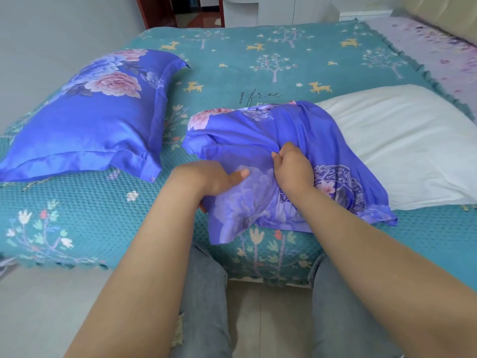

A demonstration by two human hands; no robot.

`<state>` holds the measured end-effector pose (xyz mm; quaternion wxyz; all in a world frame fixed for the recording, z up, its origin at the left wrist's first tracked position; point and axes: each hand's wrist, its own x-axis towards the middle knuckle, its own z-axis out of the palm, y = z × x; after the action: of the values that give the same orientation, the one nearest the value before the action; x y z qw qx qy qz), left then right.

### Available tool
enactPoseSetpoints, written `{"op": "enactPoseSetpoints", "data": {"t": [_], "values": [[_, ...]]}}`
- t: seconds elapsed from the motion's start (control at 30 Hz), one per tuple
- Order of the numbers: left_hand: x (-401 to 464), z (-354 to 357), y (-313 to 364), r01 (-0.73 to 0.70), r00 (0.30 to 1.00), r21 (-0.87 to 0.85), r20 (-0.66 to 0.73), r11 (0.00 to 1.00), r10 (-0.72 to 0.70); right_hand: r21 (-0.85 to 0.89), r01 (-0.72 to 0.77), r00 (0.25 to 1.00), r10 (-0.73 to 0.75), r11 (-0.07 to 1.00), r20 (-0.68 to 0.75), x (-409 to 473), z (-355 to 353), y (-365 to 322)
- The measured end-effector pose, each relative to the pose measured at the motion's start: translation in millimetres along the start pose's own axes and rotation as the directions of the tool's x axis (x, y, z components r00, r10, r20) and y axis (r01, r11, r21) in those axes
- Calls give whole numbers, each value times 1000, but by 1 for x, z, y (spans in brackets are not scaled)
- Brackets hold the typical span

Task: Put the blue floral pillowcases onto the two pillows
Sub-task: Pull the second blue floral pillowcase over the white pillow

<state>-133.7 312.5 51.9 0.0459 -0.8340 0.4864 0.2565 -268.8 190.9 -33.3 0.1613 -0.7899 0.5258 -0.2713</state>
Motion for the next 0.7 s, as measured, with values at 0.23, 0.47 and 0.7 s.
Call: {"op": "enactPoseSetpoints", "data": {"t": [0.23,0.47,0.7], "values": [[21,21,-6,-17,959,-16,-284,1000,11,-136,108,993,-114,985,-31,-11,-8,2],[34,16,-11,-2,908,-201,-410,980,-82,-168,128,952,-169,977,-254,-24,-34,33],[35,28,-34,123,939,-188,-296,975,-175,-149,-221,958,186,964,-216,-36,-88,66]]}}
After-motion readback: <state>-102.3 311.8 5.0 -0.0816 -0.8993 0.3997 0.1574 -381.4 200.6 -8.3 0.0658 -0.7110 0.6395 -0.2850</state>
